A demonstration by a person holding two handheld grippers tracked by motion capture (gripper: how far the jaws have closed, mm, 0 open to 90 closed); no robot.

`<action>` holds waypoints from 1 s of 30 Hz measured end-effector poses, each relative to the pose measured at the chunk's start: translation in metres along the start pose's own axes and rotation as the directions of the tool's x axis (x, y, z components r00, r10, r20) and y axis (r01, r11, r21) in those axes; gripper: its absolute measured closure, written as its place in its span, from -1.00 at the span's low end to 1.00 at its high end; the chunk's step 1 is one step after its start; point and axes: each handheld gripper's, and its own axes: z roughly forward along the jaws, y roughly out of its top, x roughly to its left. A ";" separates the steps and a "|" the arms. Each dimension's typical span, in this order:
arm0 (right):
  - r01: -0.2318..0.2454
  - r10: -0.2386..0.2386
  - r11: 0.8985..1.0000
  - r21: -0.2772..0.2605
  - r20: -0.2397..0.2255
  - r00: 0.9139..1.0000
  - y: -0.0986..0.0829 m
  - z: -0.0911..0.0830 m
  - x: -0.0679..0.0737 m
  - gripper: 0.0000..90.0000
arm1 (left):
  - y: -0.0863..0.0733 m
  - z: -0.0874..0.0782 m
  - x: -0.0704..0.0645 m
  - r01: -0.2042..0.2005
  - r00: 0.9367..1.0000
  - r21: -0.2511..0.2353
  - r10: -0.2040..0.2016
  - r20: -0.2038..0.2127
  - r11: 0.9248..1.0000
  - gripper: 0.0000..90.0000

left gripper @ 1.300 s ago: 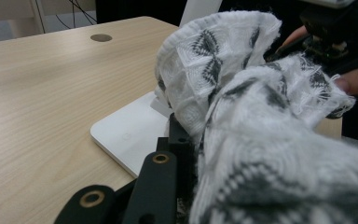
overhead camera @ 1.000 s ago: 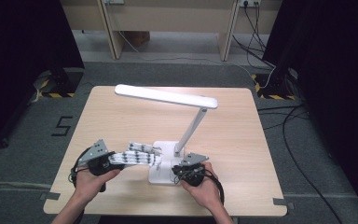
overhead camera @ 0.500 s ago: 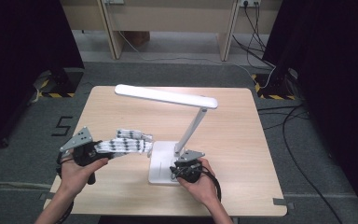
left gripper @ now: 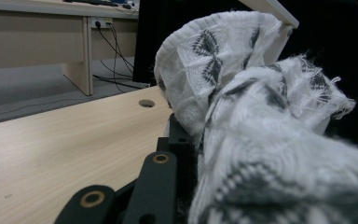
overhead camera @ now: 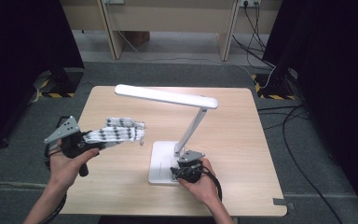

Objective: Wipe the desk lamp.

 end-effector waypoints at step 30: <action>0.003 -0.003 1.000 -0.003 -0.002 1.000 -0.001 0.000 0.000 0.29 | 0.051 -0.025 0.006 -0.017 0.998 -0.116 0.011 -0.056 0.993 0.84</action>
